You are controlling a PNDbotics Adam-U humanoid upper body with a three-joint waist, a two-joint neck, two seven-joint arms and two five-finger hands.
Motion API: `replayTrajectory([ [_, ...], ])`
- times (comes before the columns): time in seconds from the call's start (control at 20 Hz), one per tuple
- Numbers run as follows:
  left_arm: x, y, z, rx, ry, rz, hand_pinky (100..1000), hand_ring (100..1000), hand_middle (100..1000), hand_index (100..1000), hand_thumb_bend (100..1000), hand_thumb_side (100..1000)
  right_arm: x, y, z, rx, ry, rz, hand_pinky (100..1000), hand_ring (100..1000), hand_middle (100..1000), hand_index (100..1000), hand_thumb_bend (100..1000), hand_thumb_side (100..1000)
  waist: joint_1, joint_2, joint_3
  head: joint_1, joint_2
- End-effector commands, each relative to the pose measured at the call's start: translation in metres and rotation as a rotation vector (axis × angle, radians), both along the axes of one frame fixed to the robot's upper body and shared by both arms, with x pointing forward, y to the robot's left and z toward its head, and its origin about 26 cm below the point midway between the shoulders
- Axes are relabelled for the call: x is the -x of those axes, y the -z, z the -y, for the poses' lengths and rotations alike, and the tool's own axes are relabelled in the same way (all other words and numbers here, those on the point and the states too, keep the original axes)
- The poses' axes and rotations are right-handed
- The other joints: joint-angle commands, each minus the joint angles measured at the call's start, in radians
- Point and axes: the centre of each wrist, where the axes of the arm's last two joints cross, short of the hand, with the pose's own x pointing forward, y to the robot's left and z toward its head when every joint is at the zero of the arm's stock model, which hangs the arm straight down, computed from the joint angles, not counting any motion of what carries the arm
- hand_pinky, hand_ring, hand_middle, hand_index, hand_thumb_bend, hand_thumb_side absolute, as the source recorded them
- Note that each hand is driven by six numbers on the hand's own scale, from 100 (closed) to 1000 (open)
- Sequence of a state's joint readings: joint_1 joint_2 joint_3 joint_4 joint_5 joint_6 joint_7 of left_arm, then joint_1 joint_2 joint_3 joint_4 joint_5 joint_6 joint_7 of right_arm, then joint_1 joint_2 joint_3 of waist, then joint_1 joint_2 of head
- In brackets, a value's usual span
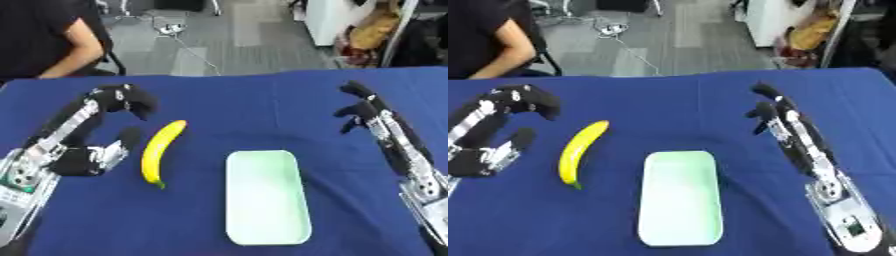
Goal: Pick up objects on the table and place them in the box.
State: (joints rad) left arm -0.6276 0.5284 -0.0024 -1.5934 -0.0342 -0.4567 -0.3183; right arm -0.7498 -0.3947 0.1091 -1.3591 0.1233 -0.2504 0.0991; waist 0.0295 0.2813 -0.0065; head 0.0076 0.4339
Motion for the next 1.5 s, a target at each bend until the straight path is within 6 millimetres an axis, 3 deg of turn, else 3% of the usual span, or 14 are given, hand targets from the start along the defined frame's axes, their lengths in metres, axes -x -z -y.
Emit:
replayTrajectory([
  [0.05, 0.0026, -0.0119, 0.0014, -0.006, 0.012, 0.034, 599, 692, 685, 794, 100, 659, 0.0013, -0.0137, -0.001, -0.012, 0.002, 0.038, 100, 357, 731, 810, 100, 963, 0.0, -0.017, 0.002, -0.008, -0.014],
  [0.2, 0.0026, -0.0119, 0.0016, -0.006, 0.013, 0.034, 599, 692, 685, 794, 100, 659, 0.0013, -0.0144, -0.0001, -0.037, 0.024, 0.035, 100, 186, 496, 628, 100, 806, 0.0, -0.016, 0.002, -0.008, -0.014],
  [0.25, 0.0026, -0.0118, 0.0016, -0.006, 0.013, 0.034, 599, 692, 685, 794, 100, 659, 0.0014, -0.0152, -0.0002, -0.043, 0.033, 0.04, 100, 122, 381, 511, 100, 694, 0.001, -0.016, 0.002, -0.009, -0.014],
  [0.3, 0.0026, -0.0118, 0.0017, -0.006, 0.013, 0.034, 599, 693, 685, 794, 100, 659, 0.0017, -0.0157, -0.0004, -0.042, 0.04, 0.045, 100, 100, 323, 456, 100, 628, 0.001, -0.016, 0.002, -0.008, -0.014],
  [0.5, 0.0026, -0.0121, 0.0017, -0.005, 0.014, 0.035, 599, 693, 685, 794, 100, 658, 0.002, -0.0155, -0.0012, -0.013, 0.052, 0.049, 100, 100, 291, 442, 100, 619, 0.001, -0.016, 0.003, -0.008, -0.015],
  [0.55, 0.0026, -0.0122, 0.0017, -0.005, 0.014, 0.035, 599, 693, 685, 794, 100, 658, 0.0021, -0.0156, -0.0013, -0.015, 0.052, 0.05, 100, 178, 370, 497, 100, 766, 0.001, -0.016, 0.003, -0.009, -0.015],
  [0.6, 0.0026, -0.0122, 0.0018, -0.005, 0.014, 0.035, 599, 693, 685, 795, 100, 659, 0.0023, -0.0156, -0.0015, -0.022, 0.051, 0.051, 100, 308, 492, 608, 100, 819, 0.001, -0.016, 0.003, -0.009, -0.015],
  [0.65, 0.0026, -0.0121, 0.0019, -0.005, 0.014, 0.035, 599, 693, 685, 794, 100, 659, 0.0025, -0.0152, -0.0022, -0.023, 0.044, 0.051, 402, 587, 785, 829, 100, 910, 0.001, -0.016, 0.003, -0.009, -0.016],
  [0.7, 0.0026, -0.0121, 0.002, -0.005, 0.015, 0.035, 599, 693, 685, 794, 100, 659, 0.0026, -0.0144, -0.0031, -0.017, 0.032, 0.045, 525, 705, 885, 926, 215, 942, 0.001, -0.016, 0.003, -0.009, -0.016],
  [0.75, 0.0025, -0.012, 0.002, -0.006, 0.015, 0.035, 599, 693, 685, 794, 100, 659, 0.0025, -0.0143, -0.0033, -0.013, 0.024, 0.039, 585, 773, 946, 971, 289, 953, 0.001, -0.016, 0.003, -0.009, -0.016],
  [0.85, 0.0025, -0.0121, 0.002, -0.005, 0.015, 0.035, 599, 693, 685, 794, 100, 655, 0.0027, -0.0145, -0.0033, -0.004, 0.007, 0.032, 591, 791, 965, 990, 332, 946, 0.001, -0.016, 0.003, -0.009, -0.016],
  [1.5, 0.0023, -0.0117, 0.0022, -0.004, 0.016, 0.034, 599, 694, 685, 794, 100, 660, 0.0035, -0.0159, -0.0028, -0.013, 0.004, 0.047, 568, 763, 937, 988, 339, 941, 0.001, -0.015, 0.004, -0.009, -0.017],
])
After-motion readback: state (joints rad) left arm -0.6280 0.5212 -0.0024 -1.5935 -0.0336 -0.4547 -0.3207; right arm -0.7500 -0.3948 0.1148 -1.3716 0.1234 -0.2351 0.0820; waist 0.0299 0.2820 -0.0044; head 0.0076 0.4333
